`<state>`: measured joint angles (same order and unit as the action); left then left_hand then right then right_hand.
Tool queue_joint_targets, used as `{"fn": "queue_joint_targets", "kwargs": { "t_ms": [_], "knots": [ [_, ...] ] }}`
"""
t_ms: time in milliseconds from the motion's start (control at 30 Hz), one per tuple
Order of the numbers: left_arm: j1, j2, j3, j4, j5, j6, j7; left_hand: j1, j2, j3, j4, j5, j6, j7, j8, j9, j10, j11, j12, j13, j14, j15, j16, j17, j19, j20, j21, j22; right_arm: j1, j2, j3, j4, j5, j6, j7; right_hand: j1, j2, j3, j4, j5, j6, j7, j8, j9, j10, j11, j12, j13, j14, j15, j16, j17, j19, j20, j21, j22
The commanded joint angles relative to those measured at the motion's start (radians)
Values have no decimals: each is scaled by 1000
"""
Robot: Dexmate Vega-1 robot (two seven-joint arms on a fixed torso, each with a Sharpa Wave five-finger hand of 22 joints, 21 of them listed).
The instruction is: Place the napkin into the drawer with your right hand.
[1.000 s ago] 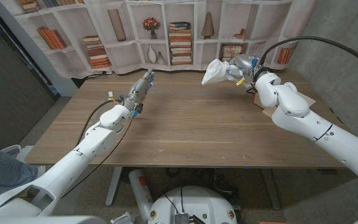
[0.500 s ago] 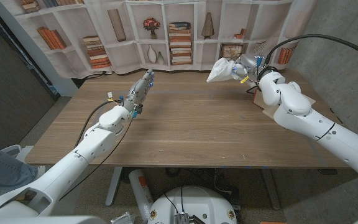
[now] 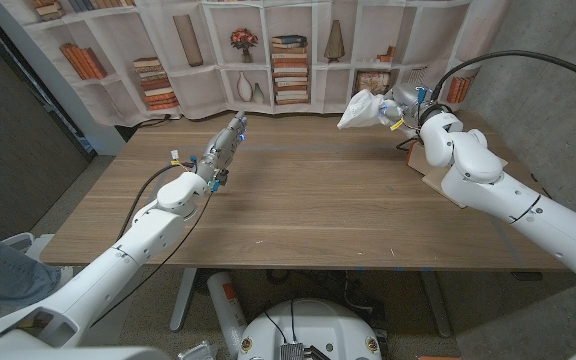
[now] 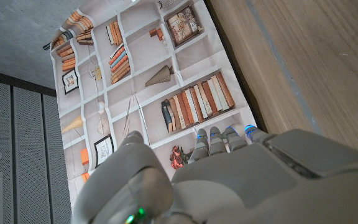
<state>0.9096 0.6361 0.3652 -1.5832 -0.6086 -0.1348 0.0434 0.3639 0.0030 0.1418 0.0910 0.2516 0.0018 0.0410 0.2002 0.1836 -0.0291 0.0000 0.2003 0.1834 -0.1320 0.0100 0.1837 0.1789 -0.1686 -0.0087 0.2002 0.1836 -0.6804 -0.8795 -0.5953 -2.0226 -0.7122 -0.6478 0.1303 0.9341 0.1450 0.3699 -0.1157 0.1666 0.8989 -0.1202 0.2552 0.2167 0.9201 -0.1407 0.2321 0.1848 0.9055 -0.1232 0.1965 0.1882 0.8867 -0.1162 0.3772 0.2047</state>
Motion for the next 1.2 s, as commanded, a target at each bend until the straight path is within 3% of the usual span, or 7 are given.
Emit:
{"fn": "queue_joint_targets", "kwargs": {
  "t_ms": [33,1200],
  "knots": [
    [9,7,-6,-7,-4,-4,1,2,12,-7,-1,0,6,0,0,6,5,2,4,5,4,-4,3,2,-62,-4,5,2,22,2,-13,23,11,-39,-5,-1,11,4,1,6,38,-23,-3,3,10,-5,-4,1,-2,-98,0,5,-6,-93,4,2],
    [-7,14,-1,-9,4,15,1,4,14,-11,-2,-1,6,0,-1,6,5,0,3,5,4,-4,3,2,-62,-4,5,2,33,-33,1,67,109,-146,-54,-1,10,5,2,6,42,-25,-12,5,12,-6,-10,1,-4,-98,0,5,-11,-94,6,2]
  ]
}}
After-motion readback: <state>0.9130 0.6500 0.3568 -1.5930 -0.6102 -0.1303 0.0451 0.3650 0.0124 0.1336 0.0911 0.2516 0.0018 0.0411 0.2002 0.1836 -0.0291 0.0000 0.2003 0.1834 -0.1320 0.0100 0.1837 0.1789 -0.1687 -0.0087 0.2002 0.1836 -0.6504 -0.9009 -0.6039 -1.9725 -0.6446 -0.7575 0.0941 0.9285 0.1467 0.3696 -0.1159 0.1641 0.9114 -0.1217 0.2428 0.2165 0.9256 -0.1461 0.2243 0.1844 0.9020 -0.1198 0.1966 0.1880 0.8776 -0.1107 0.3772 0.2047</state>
